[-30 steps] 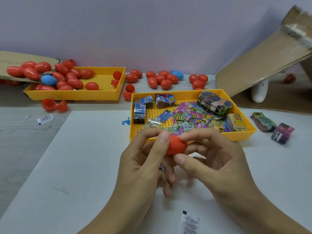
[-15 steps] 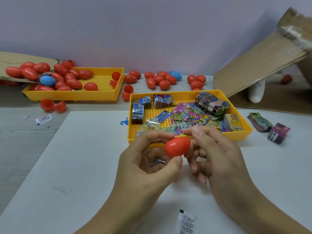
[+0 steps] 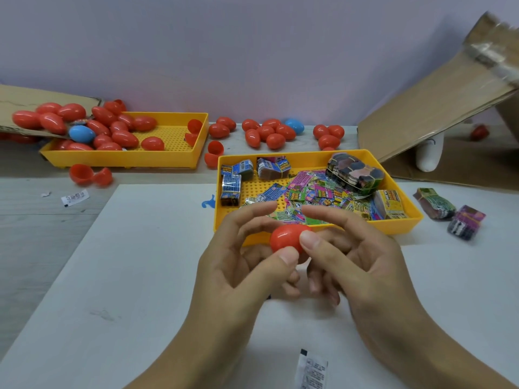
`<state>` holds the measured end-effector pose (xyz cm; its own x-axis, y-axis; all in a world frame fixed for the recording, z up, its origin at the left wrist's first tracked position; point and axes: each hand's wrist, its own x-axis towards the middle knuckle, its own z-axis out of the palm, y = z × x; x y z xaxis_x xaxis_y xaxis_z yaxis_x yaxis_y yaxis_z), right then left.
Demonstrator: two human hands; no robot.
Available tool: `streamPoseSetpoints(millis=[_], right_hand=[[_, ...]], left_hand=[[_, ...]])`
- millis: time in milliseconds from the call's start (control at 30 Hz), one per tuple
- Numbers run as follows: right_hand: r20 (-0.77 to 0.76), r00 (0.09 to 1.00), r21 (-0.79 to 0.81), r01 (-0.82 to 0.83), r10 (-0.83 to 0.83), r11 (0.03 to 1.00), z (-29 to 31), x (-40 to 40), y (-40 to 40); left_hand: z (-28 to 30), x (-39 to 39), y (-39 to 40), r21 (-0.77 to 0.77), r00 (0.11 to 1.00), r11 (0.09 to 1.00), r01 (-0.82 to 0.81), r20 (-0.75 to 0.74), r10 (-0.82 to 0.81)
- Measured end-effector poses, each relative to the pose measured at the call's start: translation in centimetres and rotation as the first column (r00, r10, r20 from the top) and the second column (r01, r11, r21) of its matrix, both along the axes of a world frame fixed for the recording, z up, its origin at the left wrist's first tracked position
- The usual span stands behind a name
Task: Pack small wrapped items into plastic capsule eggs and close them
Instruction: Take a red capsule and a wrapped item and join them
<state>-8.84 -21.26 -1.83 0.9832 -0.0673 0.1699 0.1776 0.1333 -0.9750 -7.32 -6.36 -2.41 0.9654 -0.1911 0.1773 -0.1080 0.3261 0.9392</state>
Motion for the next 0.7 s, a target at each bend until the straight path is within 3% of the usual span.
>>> streamPoseSetpoints(millis=[333,700], right_hand=[[0.102,0.995,-0.085,0.007,0.002,0.996,-0.16,-0.19,0.17],[0.114,0.993,-0.124,0.003,0.011,0.992,-0.07,-0.25,0.38]], left_hand=[[-0.01,0.19,0.07,-0.072,0.996,0.997,0.037,-0.074,-0.042],[0.14,0.09,-0.33,-0.010,0.997,0.998,-0.069,0.021,0.069]])
